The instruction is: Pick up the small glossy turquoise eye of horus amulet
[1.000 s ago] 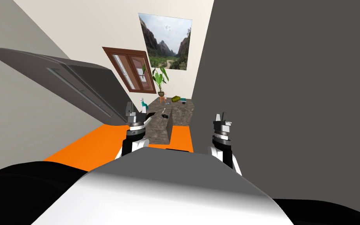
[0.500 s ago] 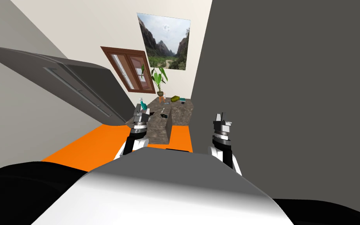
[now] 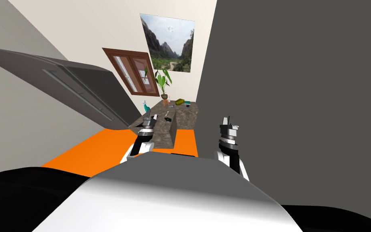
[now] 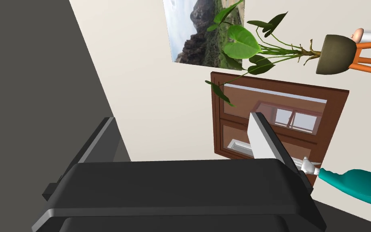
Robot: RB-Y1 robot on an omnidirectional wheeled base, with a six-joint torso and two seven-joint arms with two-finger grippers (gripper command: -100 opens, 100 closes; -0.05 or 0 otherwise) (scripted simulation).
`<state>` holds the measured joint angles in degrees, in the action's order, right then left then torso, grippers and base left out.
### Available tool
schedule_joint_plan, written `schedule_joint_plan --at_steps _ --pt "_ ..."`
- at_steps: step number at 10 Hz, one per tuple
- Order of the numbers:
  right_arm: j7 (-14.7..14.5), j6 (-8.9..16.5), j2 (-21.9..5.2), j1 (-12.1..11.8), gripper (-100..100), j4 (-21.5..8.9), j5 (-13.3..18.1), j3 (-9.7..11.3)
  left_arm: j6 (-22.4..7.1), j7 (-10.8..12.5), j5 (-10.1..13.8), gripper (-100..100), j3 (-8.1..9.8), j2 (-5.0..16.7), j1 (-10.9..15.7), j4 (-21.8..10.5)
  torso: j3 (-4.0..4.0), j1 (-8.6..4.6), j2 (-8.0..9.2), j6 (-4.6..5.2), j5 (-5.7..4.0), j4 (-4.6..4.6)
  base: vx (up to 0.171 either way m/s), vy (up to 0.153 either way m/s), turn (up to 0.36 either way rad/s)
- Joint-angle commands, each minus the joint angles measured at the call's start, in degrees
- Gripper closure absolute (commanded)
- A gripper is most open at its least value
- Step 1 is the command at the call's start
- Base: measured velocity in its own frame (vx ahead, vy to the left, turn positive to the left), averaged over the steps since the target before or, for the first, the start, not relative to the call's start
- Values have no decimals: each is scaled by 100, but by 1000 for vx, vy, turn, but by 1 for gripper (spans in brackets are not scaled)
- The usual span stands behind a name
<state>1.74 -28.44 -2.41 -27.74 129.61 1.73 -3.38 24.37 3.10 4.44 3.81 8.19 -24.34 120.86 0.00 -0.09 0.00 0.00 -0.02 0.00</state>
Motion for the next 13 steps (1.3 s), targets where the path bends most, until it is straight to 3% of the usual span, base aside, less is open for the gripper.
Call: schedule_joint_plan --at_steps 1,11,13 --pt "0 0 0 0 0 0 0 0 -167 -37 -51 -100 6 0 117 -198 0 0 0 0 0 0 2 -21 -9" --pt "0 0 0 0 0 0 0 0 -659 -363 -375 -100 106 -33 690 -1668 -6 12 -11 -1 2 -2 15 -7 -2" --pt "0 0 0 0 0 0 0 0 -685 -410 -411 -100 115 -41 743 -1816 -5 11 -9 -1 2 -2 20 4 2"
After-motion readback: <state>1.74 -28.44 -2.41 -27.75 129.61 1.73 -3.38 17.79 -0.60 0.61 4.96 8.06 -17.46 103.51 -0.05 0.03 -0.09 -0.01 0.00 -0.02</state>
